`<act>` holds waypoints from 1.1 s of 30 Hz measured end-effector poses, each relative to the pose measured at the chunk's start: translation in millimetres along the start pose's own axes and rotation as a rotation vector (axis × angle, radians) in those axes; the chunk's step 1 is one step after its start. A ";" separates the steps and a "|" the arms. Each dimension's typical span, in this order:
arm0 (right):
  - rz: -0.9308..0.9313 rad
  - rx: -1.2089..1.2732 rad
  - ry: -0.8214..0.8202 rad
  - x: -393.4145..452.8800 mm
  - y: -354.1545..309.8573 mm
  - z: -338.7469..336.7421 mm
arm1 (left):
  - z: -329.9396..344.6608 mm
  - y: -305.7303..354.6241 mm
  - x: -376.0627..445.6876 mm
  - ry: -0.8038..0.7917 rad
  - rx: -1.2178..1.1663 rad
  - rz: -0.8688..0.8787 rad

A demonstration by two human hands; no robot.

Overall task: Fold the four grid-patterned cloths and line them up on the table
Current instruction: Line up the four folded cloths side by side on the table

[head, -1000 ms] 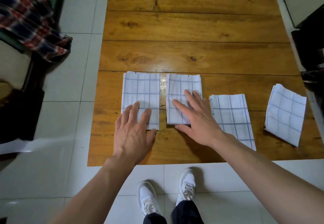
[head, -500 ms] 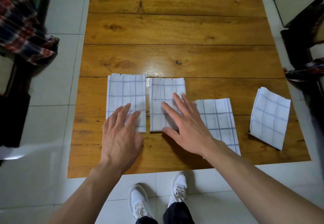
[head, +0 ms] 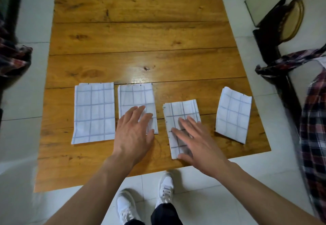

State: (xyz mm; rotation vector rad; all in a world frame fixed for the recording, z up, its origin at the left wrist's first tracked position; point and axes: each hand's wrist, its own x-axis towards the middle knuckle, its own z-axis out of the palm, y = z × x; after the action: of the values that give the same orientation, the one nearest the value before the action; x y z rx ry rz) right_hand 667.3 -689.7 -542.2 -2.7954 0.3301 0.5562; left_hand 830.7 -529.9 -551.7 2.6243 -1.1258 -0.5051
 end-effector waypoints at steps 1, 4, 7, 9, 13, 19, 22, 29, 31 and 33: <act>-0.003 -0.013 0.004 0.6 1.1 4.6 | 1.7 1.5 1.9 -0.005 0.003 0.006; 0.017 0.004 0.007 4.9 4.8 14.6 | 6.7 4.7 5.7 -0.015 0.010 0.009; 0.016 0.034 0.020 10.0 8.8 18.0 | 10.2 3.5 6.2 -0.010 0.016 0.002; 0.004 0.051 0.017 15.0 12.6 19.9 | 12.2 2.1 5.1 -0.007 0.024 0.002; -0.043 0.067 0.049 31.9 18.7 18.4 | 13.4 2.4 4.8 0.000 0.026 0.000; -0.054 0.039 0.022 33.1 24.4 12.6 | 13.3 2.0 5.9 -0.009 0.050 0.003; -0.060 0.033 0.014 26.5 27.0 17.9 | 14.9 1.8 5.8 -0.004 0.047 0.002; -0.044 0.069 0.057 63.2 30.4 0.2 | 15.4 0.2 5.7 0.009 0.058 0.009; -0.055 0.075 0.045 72.4 32.1 -5.4 | 15.4 -0.8 6.3 0.010 0.057 0.009; -0.070 0.077 0.032 75.3 33.3 -8.4 | 16.1 -1.1 7.2 0.011 0.051 0.006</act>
State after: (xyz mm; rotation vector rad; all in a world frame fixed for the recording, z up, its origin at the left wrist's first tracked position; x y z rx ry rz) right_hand 728.9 -736.2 -572.3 -2.7327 0.2534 0.4733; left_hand 829.5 -535.8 -568.3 2.6625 -1.1579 -0.4656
